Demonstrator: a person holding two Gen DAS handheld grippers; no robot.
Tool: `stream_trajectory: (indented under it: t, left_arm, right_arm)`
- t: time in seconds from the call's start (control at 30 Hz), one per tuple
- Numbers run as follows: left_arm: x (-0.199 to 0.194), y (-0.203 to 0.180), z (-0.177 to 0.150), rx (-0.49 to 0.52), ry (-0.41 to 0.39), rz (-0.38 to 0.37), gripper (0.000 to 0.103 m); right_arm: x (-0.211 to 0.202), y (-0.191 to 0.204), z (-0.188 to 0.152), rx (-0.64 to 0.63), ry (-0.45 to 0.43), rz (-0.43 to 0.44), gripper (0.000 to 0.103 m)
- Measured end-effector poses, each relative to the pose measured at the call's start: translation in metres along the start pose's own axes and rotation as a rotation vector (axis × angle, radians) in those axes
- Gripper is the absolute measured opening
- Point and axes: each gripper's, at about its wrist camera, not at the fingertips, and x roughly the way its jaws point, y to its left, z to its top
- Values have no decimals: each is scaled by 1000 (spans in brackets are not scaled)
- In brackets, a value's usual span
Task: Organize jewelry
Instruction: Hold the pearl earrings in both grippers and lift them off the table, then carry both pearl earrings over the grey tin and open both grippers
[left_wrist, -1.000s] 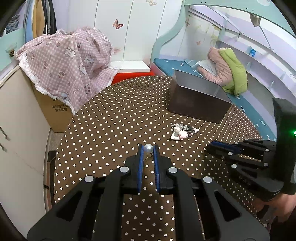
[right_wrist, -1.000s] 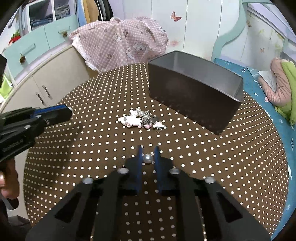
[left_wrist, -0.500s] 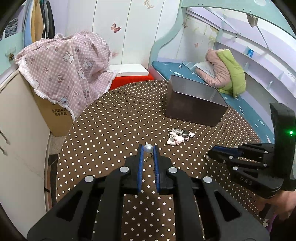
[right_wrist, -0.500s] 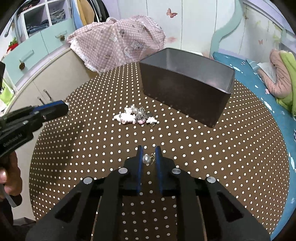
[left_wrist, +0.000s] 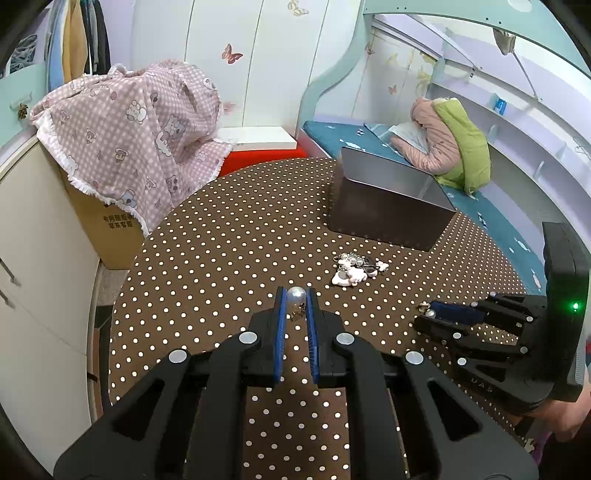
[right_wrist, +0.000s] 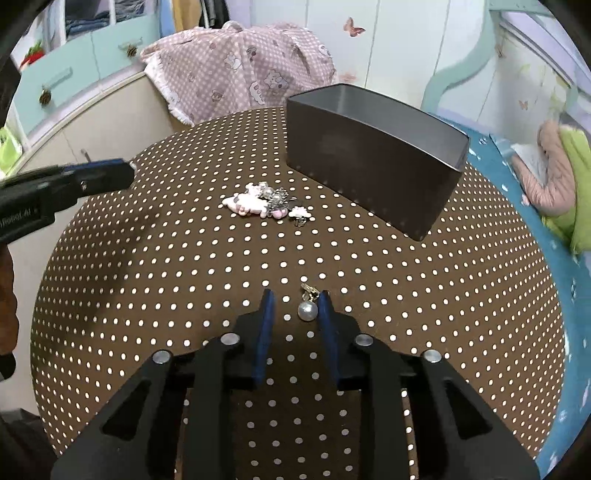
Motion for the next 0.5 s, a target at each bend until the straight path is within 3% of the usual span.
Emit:
stream_trajectory:
  t: [0.5]
  left_arm:
    - [-12, -8, 11, 15, -34, -11, 10]
  right_arm:
    - [-30, -26, 1, 104, -66, 114, 9]
